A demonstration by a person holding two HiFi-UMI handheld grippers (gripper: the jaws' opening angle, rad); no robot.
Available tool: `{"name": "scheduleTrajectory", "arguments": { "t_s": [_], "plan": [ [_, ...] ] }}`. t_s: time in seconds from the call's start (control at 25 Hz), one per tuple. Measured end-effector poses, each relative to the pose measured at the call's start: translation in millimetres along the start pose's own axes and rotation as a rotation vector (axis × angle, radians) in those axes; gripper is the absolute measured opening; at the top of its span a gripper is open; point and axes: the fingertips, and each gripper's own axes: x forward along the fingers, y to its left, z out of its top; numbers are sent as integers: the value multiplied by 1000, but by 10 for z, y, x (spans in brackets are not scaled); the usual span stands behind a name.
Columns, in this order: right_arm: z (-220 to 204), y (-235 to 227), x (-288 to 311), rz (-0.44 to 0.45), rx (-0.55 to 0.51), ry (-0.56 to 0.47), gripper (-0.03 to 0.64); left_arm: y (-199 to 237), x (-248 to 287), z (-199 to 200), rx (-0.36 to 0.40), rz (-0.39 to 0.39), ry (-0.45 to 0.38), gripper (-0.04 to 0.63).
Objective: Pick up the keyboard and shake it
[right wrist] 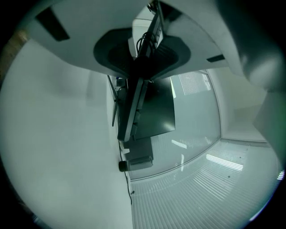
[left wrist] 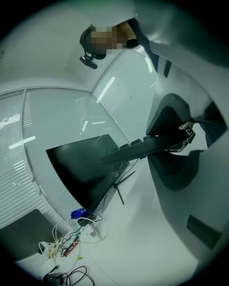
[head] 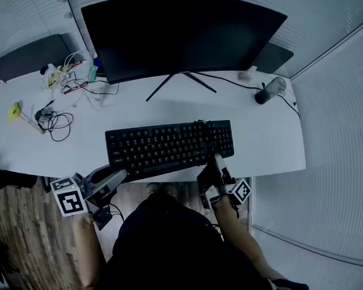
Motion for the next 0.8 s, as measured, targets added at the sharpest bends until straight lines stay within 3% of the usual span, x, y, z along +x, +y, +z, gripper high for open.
{"name": "scheduleTrajectory", "arguments": {
  "t_s": [0.2,0.64,0.8],
  "plan": [
    [55,38,-20,-23,-48,-5,124,149,4,-104,-50,-26,-23,121],
    [147,826,106,-12,-414,21,124,398,79,-307,-254,-257,-169,120],
    [110,898,148,-16,-471,45,124,451,80,-369,-300,-279,-193,120]
  ]
}}
